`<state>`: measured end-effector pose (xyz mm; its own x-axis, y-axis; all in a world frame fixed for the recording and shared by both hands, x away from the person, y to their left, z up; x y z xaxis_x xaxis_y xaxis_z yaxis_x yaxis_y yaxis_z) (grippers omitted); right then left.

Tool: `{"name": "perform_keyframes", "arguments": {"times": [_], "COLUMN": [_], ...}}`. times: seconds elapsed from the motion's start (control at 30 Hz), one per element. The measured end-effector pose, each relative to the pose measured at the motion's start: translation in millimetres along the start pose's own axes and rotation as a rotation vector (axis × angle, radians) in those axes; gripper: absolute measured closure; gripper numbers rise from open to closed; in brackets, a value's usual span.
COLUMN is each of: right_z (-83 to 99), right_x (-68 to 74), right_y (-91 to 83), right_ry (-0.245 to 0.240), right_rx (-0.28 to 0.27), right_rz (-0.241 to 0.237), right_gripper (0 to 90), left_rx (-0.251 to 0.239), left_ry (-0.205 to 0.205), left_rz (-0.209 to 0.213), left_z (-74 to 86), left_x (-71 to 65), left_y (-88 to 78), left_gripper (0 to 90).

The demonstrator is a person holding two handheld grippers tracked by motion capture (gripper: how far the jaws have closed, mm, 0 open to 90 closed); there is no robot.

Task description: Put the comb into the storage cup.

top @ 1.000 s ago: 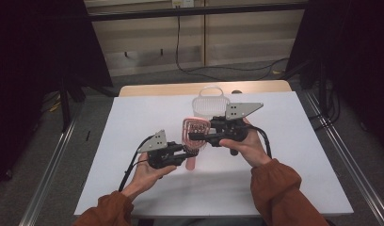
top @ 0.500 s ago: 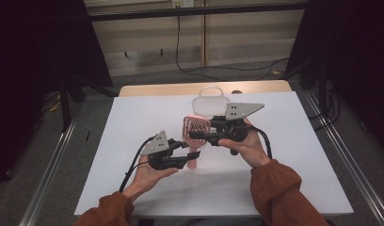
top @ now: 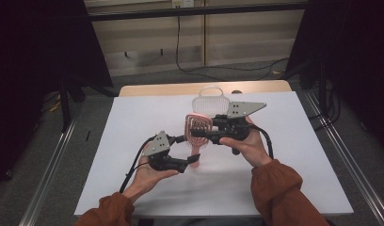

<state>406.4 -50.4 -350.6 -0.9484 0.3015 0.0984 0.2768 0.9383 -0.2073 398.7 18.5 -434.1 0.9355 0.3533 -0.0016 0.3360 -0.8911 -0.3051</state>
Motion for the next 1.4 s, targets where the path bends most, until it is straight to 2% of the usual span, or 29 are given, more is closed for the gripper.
{"name": "perform_keyframes", "arguments": {"times": [0.13,0.23,0.37,0.47,0.57,0.67,0.77,0.87,1.0,1.03,1.1,1.13,1.17,1.2,1.33,1.4], "right_z": [-1.6,-3.3,-4.9,-5.9,-6.8,-7.5,-7.9,-8.6,-9.7,-10.0,-10.8,-11.0,-11.7,-12.9,-16.2,-17.1], "right_x": [-2.3,-4.2,-5.0,-7.2,-10.0,-11.3,-14.4,-16.3,-18.4,-18.9,-20.7,-22.5,-24.1,-25.4,-28.5,-30.0], "right_y": [-2.7,-4.8,-7.0,-8.4,-10.2,-11.1,-12.0,-13.9,-15.6,-16.0,-16.4,-16.8,-17.3,-17.7,-19.5,-20.5], "right_ry": [0.004,0.002,-0.001,0.005,0.008,0.008,0.006,0.012,0.017,0.017,0.023,0.023,0.024,0.025,0.023,0.022], "right_rx": [-0.008,-0.014,-0.014,-0.019,-0.026,-0.029,-0.027,-0.030,-0.034,-0.036,-0.038,-0.034,-0.035,-0.039,-0.041,-0.041], "right_rz": [0.015,0.035,0.056,0.073,0.091,0.104,0.127,0.134,0.146,0.148,0.154,0.161,0.166,0.168,0.184,0.192], "right_gripper": [64.4,64.4,64.3,64.4,64.4,64.4,64.4,64.4,64.3,64.3,64.4,64.3,64.4,64.4,64.4,64.4], "left_rx": [-0.001,-0.013,-0.022,-0.050,-0.051,-0.046,-0.075,-0.087,-0.102,-0.098,-0.090,-0.091,-0.094,-0.096,-0.101,-0.128], "left_ry": [-0.018,-0.033,-0.041,-0.035,-0.066,-0.080,-0.098,-0.087,-0.096,-0.102,-0.146,-0.140,-0.110,-0.102,-0.134,-0.177], "left_rz": [-0.051,-0.091,-0.102,-0.134,-0.131,-0.169,-0.190,-0.227,-0.268,-0.278,-0.273,-0.272,-0.282,-0.295,-0.315,-0.315], "left_z": [1.3,-0.8,-3.6,-5.2,-2.7,-0.3,-2.1,-1.8,1.1,2.3,4.5,4.5,3.9,3.4,6.0,7.9], "left_x": [7.8,13.5,15.5,17.9,18.6,22.8,25.0,29.7,37.6,39.5,40.4,41.0,42.3,43.2,44.6,44.2], "left_y": [-2.6,-5.6,-12.6,-19.8,-25.4,-34.4,-46.6,-60.2,-74.0,-76.7,-79.8,-81.7,-84.5,-87.3,-97.9,-102.8], "left_gripper": [9.1,6.4,4.0,3.5,2.4,2.7,2.6,2.4,2.0,1.9,1.8,1.8,1.8,1.7,1.5,1.9]}}
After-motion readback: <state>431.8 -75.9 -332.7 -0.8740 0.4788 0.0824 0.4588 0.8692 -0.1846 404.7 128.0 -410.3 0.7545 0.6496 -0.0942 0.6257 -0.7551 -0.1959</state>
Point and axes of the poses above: each handheld gripper's, and its own axes: y roughly forward along the jaws, z roughly out of its underside, x roughly to its left, the point moved 10 cm from there along y, roughly forward along the jaws, and after that the axes turned 4 degrees about x, right-handed, at the moved point
